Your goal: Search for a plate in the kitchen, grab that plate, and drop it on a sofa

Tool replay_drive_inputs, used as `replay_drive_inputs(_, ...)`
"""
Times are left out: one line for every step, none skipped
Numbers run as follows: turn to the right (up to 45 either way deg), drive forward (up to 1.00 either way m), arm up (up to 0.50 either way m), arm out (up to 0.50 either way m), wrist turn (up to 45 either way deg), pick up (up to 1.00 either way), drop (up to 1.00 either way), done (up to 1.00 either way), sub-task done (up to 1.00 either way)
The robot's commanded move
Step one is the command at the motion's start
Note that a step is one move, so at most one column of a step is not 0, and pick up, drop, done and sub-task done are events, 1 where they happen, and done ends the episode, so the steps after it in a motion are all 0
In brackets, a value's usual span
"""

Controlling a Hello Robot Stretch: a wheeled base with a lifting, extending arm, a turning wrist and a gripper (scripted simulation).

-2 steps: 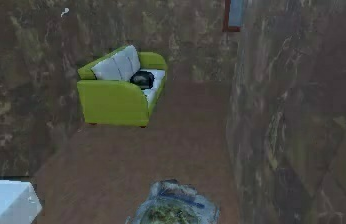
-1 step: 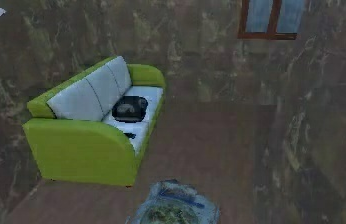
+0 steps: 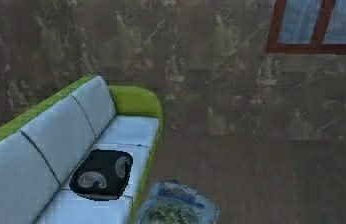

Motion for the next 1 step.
replay_drive_inputs(3.0,0.00,0.00,0.00,0.0,0.00,0.00,0.00,0.00)
